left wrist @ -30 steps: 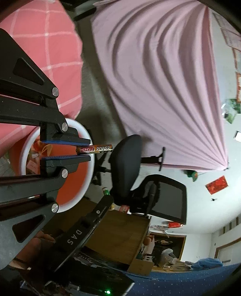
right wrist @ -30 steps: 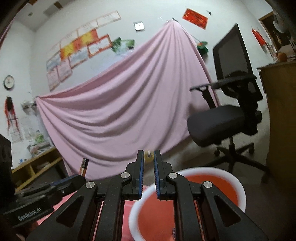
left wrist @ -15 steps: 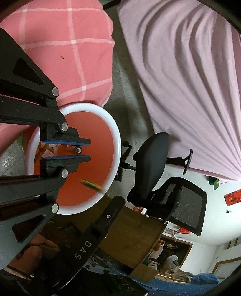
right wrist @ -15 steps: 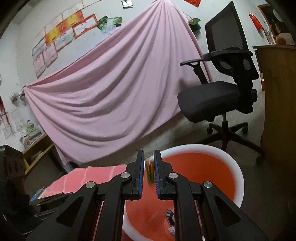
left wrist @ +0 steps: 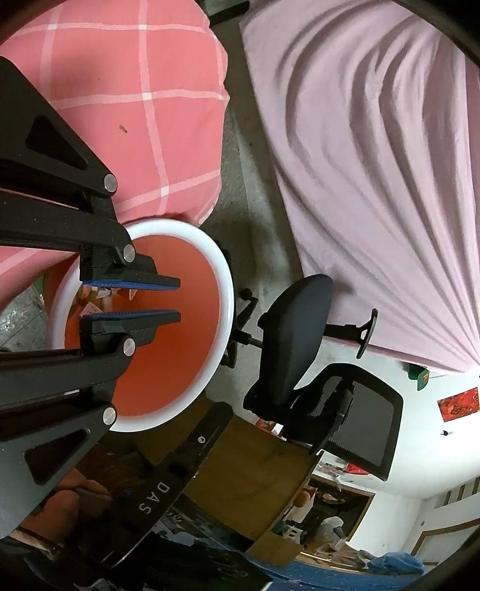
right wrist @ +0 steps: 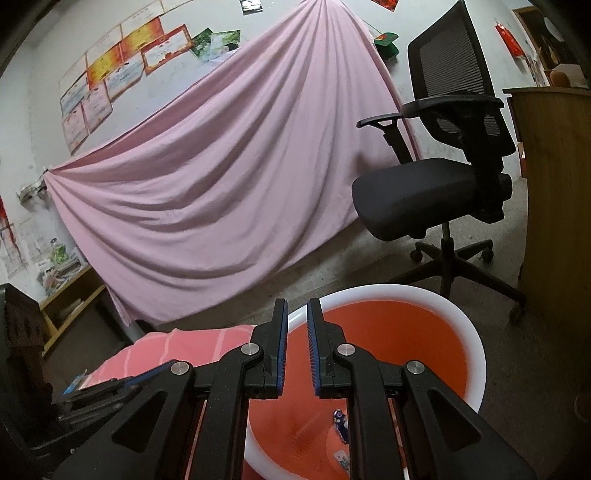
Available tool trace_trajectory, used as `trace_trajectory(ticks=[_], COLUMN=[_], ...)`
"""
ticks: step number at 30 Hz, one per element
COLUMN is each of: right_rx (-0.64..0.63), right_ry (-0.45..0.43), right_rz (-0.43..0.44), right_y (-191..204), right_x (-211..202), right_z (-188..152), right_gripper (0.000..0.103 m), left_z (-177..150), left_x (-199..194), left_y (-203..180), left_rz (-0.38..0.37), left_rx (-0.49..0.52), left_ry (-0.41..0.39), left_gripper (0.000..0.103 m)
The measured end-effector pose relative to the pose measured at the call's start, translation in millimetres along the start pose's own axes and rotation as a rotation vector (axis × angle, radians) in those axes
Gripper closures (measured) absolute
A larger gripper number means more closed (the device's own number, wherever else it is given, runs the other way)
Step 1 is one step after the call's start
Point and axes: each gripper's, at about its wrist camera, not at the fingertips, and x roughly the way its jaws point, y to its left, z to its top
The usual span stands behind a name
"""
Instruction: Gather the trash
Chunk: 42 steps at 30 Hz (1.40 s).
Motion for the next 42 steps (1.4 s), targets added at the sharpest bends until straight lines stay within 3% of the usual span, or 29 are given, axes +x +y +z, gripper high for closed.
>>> trace_trajectory(ticks=[11,17,21,26,27,30,32,33,36,39,42], right_rx=[-0.028,-0.042,-0.054,-0.078,-0.083,-0.102,-0.114,-0.120,-0.119,-0.121,-0.135], right_ry=[-0.001,-0.007,-0.011,-0.014,-0.014,-0.025,-0.037,-0.041,-0.062,-0.080,-0.090], right_rz=[-0.007,-0.015,-0.021,-0.028,-0.027,-0.027,-0.027,-0.030,-0.039,-0.038,-0.045], right_y=[6,11,14,22,23,28,32,34,38,44,52], right_x=[0,-1,-1,-1,-1,-3,-5,-5,-10,-16,-23], right_z=[-1,-2,-3,-4,-4,-5,-5,-5,-6,-6,-13], right_gripper=[0.093,0.088,0.078,0.077,0.075,0.054,0.052,0.049,0.024,0.019,0.006], left_z=[-1,0,0,-1,-2,-3,-5,-5,-8,-16,-27], left_x=[-28,-47,-57,-72,-75,-85,-94,-97,-108,-122,-139], left_y=[12,18,22,28,30,38,45,47,53,59,63], left_rz=[0.055,0.094,0.111,0.150,0.159,0.185,0.211,0.221,0.247,0.273,0.304], left_rx=[-0.004,0.001,0.003,-0.001,-0.004,-0.022,-0.036,-0.040,-0.049,-0.069,-0.083], left_ry=[-0.060,-0.090,-0.106,-0.138,-0.142,-0.155,-0.174,-0.181,-0.196,-0.225,-0.295], left_gripper=[0.095,0.093,0.083,0.074,0.072,0.065,0.060,0.055,0.040,0.010,0.007])
